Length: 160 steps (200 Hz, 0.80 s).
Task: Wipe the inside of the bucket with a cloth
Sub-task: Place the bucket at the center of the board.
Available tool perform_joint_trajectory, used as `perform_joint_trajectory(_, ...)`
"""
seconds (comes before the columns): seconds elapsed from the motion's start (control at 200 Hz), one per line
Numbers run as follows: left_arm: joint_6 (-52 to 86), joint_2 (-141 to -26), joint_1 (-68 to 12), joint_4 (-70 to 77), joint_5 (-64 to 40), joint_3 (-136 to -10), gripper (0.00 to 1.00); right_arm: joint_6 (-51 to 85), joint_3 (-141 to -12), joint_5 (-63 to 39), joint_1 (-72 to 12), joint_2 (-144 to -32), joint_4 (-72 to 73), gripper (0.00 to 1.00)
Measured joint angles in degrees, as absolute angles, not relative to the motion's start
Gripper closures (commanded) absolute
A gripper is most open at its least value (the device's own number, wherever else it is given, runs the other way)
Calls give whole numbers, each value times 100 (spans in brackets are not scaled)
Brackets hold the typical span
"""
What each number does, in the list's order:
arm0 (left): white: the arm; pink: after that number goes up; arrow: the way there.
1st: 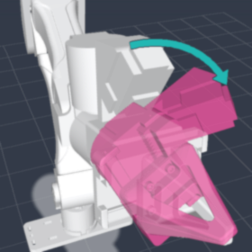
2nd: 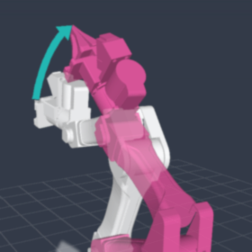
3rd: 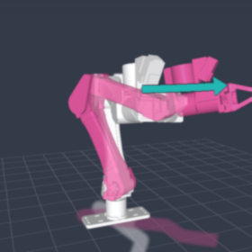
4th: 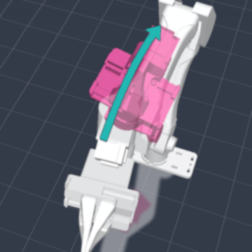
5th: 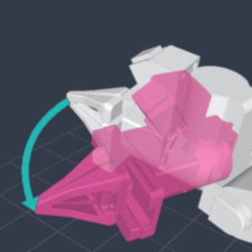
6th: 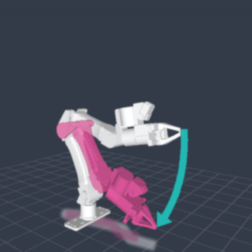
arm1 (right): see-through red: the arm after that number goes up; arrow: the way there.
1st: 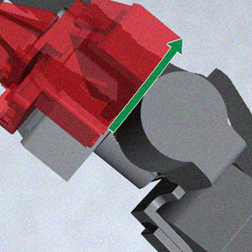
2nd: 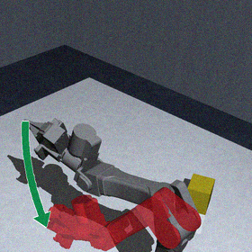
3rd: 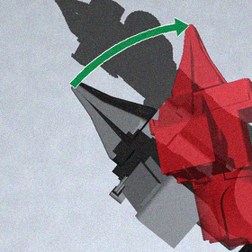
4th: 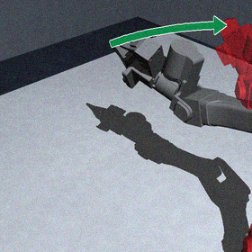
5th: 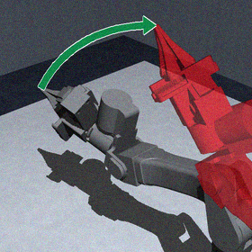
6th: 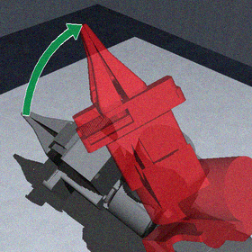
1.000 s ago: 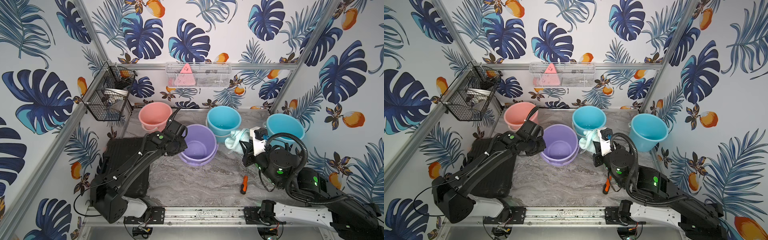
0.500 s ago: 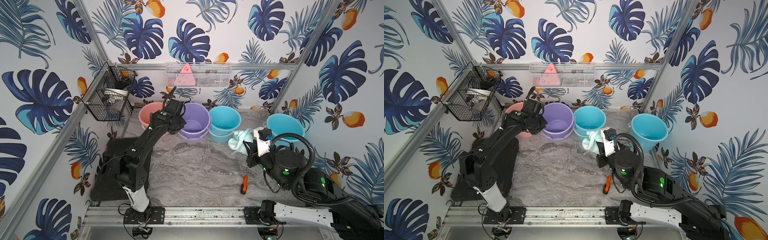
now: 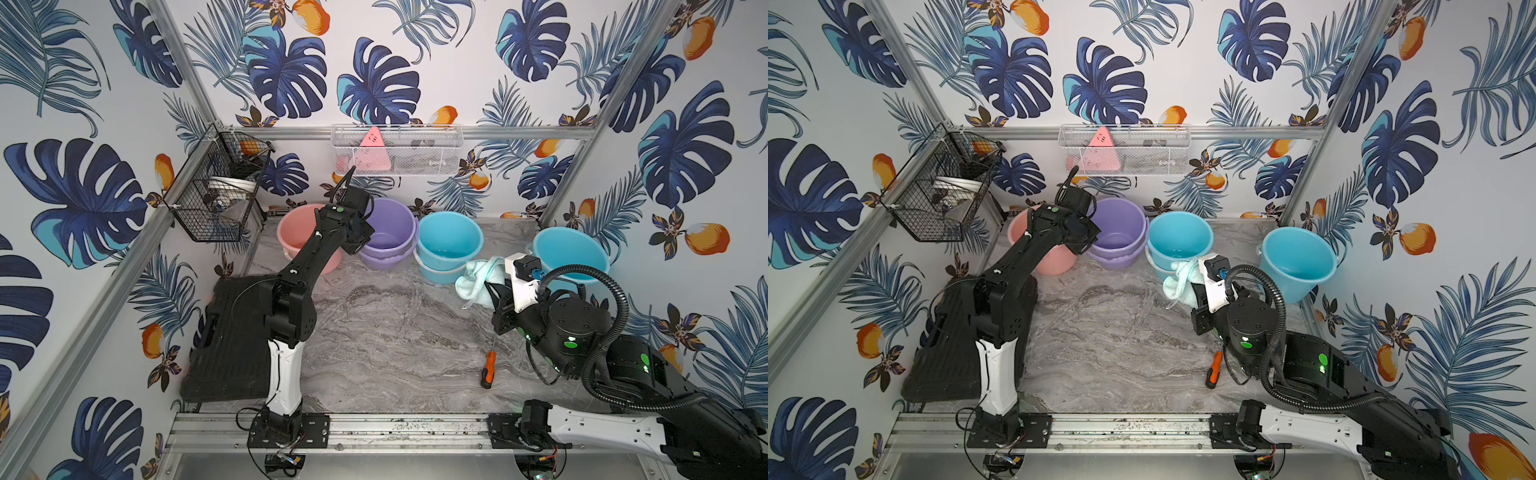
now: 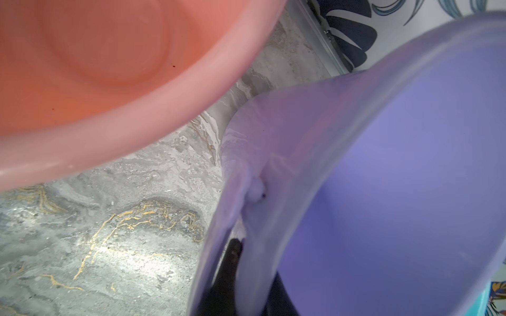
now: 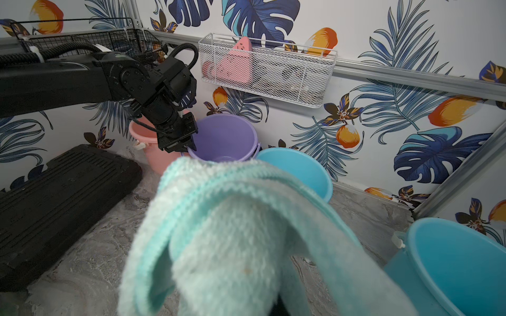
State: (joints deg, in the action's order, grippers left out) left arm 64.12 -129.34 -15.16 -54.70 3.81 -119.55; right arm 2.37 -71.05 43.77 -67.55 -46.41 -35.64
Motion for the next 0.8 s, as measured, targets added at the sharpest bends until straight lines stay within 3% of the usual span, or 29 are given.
perform_joint_trajectory(0.355, 6602, -13089, -1378, -5704, 408, -12055, 92, 235, -7096, 4331, -6755, -4661, -3564, 100)
perform_joint_trajectory(0.645, 6598, -12943, -1299, -5697, 401, -12105, 60, 235, -7105, 4294, -6755, -4663, -3566, 100)
perform_joint_trajectory(0.801, 6598, -12803, -1299, -5671, 379, -12101, 50, 235, -7148, 4294, -6755, -4663, -3588, 100)
